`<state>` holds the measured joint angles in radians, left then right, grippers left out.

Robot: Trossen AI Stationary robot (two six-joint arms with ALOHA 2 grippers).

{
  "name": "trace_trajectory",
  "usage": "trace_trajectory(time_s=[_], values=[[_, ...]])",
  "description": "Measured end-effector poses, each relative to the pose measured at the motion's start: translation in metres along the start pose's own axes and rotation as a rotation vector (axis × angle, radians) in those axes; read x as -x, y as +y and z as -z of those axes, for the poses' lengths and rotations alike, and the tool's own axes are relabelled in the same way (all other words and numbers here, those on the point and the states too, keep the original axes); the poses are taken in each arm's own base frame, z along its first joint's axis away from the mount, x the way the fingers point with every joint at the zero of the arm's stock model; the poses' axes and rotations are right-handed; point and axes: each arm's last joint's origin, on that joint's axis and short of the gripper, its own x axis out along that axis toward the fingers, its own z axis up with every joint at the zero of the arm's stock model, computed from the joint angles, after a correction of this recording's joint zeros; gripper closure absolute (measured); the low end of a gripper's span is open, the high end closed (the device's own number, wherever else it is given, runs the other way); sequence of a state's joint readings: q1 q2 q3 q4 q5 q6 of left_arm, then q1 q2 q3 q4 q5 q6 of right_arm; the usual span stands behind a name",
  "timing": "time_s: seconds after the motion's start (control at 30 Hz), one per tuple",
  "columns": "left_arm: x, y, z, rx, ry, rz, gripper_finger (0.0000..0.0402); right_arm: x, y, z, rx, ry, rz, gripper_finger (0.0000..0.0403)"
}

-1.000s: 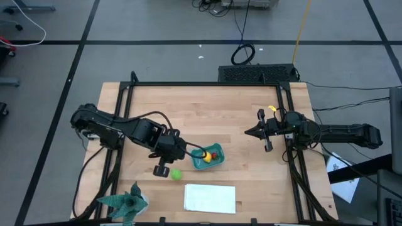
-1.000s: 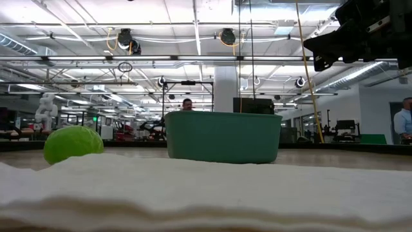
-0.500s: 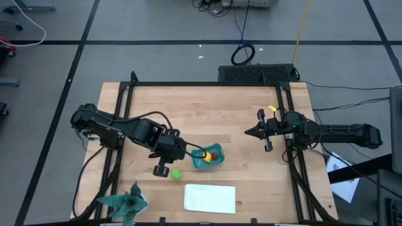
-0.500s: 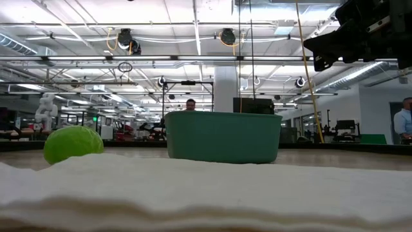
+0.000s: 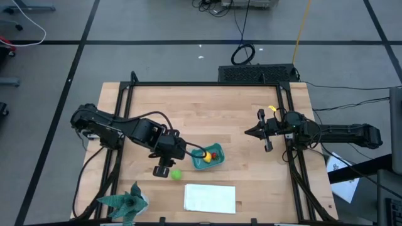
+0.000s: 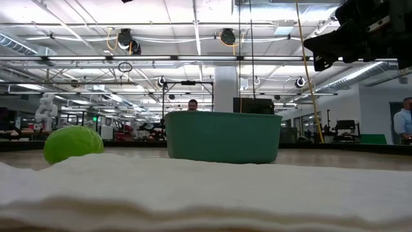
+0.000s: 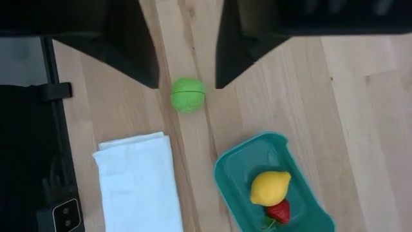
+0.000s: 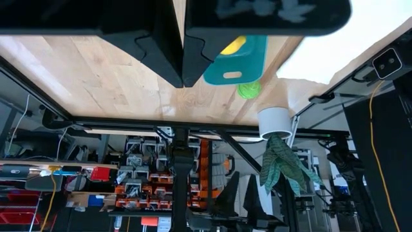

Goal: Pick and placing Produce into tupperware
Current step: Put the cabbage into the green bin

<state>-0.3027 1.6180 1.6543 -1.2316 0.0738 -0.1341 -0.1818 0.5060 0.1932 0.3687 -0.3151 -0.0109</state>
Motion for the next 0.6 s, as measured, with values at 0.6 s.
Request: trace_trajectory(time_s=[0.6], values=[[-0.0053, 0.0005, -0.0003, 0.032, -0.013, -0.003, 0.0146, 0.0000, 0.0000, 0.0000, 0.000, 0.000, 0.000, 0.0403]])
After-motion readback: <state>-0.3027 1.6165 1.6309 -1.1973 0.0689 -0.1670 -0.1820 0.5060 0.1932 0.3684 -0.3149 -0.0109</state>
